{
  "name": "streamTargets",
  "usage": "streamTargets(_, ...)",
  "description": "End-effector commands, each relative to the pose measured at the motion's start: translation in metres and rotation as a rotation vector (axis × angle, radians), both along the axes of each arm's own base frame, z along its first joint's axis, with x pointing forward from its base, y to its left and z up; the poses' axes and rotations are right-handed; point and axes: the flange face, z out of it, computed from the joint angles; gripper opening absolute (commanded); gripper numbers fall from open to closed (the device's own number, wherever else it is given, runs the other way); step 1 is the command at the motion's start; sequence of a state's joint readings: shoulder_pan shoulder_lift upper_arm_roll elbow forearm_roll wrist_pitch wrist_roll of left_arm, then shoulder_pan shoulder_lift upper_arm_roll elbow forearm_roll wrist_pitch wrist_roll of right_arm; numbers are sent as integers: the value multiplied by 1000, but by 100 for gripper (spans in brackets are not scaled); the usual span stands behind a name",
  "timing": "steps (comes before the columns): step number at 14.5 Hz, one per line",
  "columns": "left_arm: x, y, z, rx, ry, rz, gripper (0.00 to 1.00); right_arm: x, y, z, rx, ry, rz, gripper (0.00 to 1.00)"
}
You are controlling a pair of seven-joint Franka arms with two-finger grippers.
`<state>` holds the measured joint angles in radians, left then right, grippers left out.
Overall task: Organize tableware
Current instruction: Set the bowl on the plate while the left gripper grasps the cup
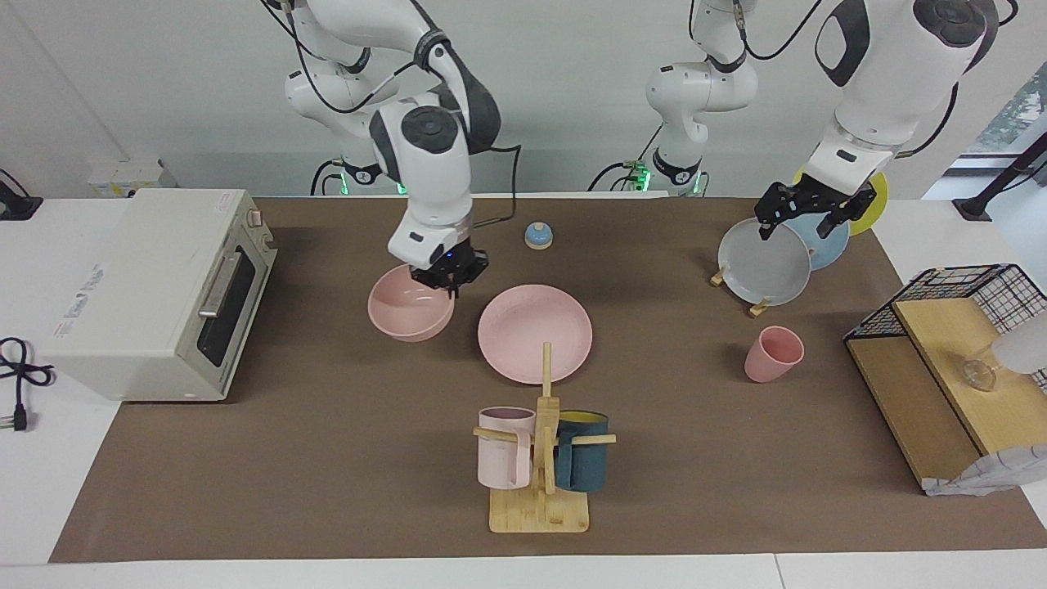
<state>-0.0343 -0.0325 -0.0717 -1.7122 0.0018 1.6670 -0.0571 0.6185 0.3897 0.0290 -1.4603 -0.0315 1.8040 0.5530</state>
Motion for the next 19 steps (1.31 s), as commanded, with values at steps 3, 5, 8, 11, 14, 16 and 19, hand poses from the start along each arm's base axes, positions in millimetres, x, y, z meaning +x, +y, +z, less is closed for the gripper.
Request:
streamTargets(3, 47, 8, -135, -26, -17, 32, 100, 19, 82, -57, 15, -72, -55, 0)
streamTargets(5, 60, 6, -158, -29, -24, 28, 100, 12, 84, -76, -8, -64, -42, 0)
streamTargets(8, 68, 7, -177, -30, -34, 23, 100, 10, 77, -90, -27, -34, -56, 0)
streamTargets(11, 73, 5, -193, -31, -37, 16, 100, 11, 79, -89, 3, -32, -143, 0)
streamTargets(14, 72, 6, -200, -28, -35, 12, 100, 7, 79, -100, -4, -22, -140, 0)
streamTargets(16, 71, 4, -210, -27, -29, 2, 95, 3, 82, -107, 5, -27, -143, 0)
streamTargets(19, 70, 7, -212, -8, -22, -45, 34, 4, 84, -96, 5, -34, -142, 45)
